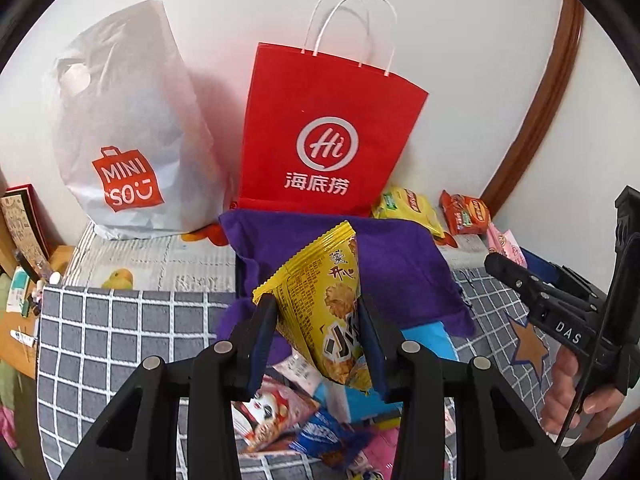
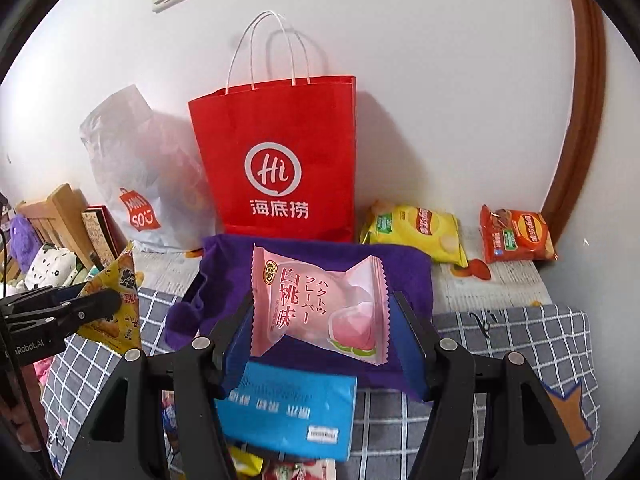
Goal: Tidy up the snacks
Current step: 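Carry the pink candy and yellow chip bag onto the purple towel with both tools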
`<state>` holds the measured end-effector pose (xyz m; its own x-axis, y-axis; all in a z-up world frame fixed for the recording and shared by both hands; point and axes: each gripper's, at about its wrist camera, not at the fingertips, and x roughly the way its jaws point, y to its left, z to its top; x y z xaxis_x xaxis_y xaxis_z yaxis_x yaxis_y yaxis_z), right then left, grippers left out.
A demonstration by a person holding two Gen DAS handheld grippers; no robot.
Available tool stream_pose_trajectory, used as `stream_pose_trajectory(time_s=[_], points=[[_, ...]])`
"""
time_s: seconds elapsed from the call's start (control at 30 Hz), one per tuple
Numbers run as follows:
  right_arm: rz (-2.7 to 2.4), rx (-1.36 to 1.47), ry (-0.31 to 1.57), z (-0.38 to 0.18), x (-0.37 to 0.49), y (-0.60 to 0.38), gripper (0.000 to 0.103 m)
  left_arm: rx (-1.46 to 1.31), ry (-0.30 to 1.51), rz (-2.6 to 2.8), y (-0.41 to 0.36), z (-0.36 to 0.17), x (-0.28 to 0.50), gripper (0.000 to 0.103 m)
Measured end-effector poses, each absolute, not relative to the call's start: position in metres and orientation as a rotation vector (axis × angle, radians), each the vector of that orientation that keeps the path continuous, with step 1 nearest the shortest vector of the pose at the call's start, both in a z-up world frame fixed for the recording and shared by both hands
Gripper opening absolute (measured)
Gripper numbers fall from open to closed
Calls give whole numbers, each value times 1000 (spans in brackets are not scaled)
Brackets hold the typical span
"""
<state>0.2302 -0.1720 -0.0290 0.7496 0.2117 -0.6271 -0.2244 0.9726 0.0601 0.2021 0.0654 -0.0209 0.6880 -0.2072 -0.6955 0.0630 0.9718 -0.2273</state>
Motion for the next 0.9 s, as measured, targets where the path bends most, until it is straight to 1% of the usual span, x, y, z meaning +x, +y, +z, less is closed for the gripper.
stream_pose_trajectory(time_s=[0.63,0.77,0.9], points=[[230,-9,662,-23,306,-176,63,-182,806,-88,93,-27,263,39],[233,5,669,-29,320,-179,63,-196,823,-76,101,-38,274,39],[246,24,708,-49,333,-182,63,-215,853,-68,106,-54,287,39]])
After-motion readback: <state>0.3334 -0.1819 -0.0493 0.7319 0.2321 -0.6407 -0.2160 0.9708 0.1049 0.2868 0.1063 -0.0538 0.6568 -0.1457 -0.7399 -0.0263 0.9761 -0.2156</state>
